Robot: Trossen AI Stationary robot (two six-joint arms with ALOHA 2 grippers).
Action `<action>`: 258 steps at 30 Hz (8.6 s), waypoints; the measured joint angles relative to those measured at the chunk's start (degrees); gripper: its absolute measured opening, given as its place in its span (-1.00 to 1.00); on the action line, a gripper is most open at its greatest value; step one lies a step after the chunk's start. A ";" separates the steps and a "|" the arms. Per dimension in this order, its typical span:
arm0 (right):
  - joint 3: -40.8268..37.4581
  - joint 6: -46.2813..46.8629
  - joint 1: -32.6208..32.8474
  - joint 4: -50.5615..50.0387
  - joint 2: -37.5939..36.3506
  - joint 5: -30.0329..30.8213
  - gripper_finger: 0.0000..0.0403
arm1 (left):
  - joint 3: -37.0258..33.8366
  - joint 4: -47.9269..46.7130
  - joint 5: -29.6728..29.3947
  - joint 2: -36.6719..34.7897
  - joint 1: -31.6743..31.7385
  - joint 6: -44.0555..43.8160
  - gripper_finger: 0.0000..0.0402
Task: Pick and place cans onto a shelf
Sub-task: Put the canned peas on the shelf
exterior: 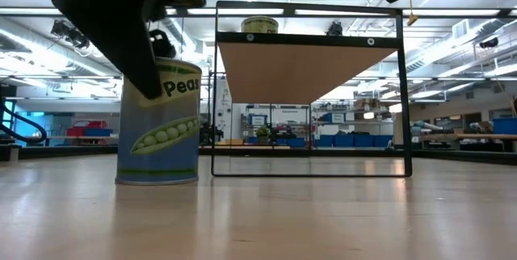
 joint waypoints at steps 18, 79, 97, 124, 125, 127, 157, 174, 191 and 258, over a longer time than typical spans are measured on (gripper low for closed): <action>0.00 -0.20 -0.01 -0.20 0.03 -0.01 0.72 | 0.10 -0.87 2.84 0.52 0.13 -4.75 0.46; 0.00 -1.51 -0.01 1.43 0.02 0.47 0.72 | 26.58 -20.46 -5.16 -3.88 19.93 -6.06 0.46; 0.00 -1.33 -0.01 1.42 0.03 0.45 0.72 | 26.57 -19.87 -5.07 -1.57 19.96 -3.78 0.67; 0.00 -1.51 -0.01 1.44 0.02 0.45 0.72 | 26.57 -17.51 -3.12 -1.52 20.17 -0.06 0.76; 0.00 -1.51 -0.01 1.44 0.01 0.45 0.72 | 26.57 -17.51 -3.15 -1.52 20.34 -0.03 0.76; 0.00 -1.45 0.05 1.43 0.01 0.45 0.72 | 26.57 -17.50 -3.82 -1.52 20.41 0.25 0.76; 0.00 -1.51 0.17 1.44 0.01 0.43 0.72 | 26.57 -15.89 -1.68 -1.52 21.07 5.21 0.77; 0.01 -3.10 0.17 1.95 0.02 -0.01 0.72 | 26.57 -15.87 1.66 -1.52 22.93 7.85 0.77; 0.00 -3.21 0.15 9.23 0.01 -3.20 0.72 | 26.57 -15.87 1.59 -1.52 22.91 10.79 0.77; 0.02 -3.19 0.15 34.91 0.03 -3.22 0.72 | 26.59 -12.92 2.42 -1.57 23.19 10.83 0.76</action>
